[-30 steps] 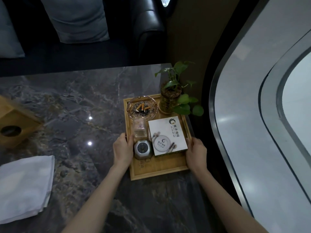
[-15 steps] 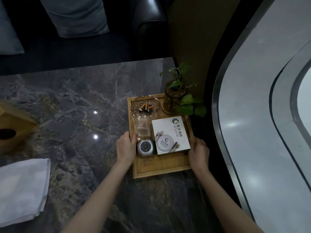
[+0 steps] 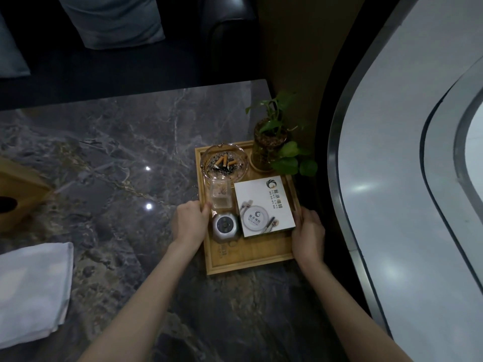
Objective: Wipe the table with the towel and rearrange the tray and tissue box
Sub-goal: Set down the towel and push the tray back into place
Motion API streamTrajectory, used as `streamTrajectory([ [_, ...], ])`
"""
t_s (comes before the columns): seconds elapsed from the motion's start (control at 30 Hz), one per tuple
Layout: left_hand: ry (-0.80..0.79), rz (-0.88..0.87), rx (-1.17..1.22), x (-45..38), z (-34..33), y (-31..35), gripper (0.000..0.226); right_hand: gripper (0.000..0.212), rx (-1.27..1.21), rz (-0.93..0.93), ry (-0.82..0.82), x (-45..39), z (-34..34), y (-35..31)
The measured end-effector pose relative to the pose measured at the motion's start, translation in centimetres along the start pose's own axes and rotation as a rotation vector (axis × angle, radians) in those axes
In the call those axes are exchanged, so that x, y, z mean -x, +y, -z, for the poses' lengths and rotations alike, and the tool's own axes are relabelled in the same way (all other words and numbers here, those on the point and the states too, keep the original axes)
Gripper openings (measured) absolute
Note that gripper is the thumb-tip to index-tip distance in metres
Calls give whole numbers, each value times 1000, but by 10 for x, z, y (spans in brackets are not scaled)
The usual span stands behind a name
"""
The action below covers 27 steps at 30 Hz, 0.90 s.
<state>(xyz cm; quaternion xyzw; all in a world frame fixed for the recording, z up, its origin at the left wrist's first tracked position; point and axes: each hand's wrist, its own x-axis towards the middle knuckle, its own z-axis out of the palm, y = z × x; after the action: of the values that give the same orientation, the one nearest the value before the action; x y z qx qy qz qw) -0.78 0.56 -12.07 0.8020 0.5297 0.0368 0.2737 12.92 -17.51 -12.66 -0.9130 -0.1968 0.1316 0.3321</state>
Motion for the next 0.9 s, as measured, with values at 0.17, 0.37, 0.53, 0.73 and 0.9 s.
streamTrajectory([
  [0.17,-8,7,-189,-2,5,5,39,19,67,36,41,4,-7,2],
  [0.37,-15,-26,-175,-2,6,3,39,21,116,61,34,9,-12,6],
  [0.53,-9,-76,-118,6,9,-3,41,28,150,41,-46,7,-10,7],
  [0.73,-62,-177,74,44,16,-10,24,50,72,97,-139,26,5,14],
  [0.9,-87,-238,77,97,5,-22,61,54,193,224,-210,73,12,19],
])
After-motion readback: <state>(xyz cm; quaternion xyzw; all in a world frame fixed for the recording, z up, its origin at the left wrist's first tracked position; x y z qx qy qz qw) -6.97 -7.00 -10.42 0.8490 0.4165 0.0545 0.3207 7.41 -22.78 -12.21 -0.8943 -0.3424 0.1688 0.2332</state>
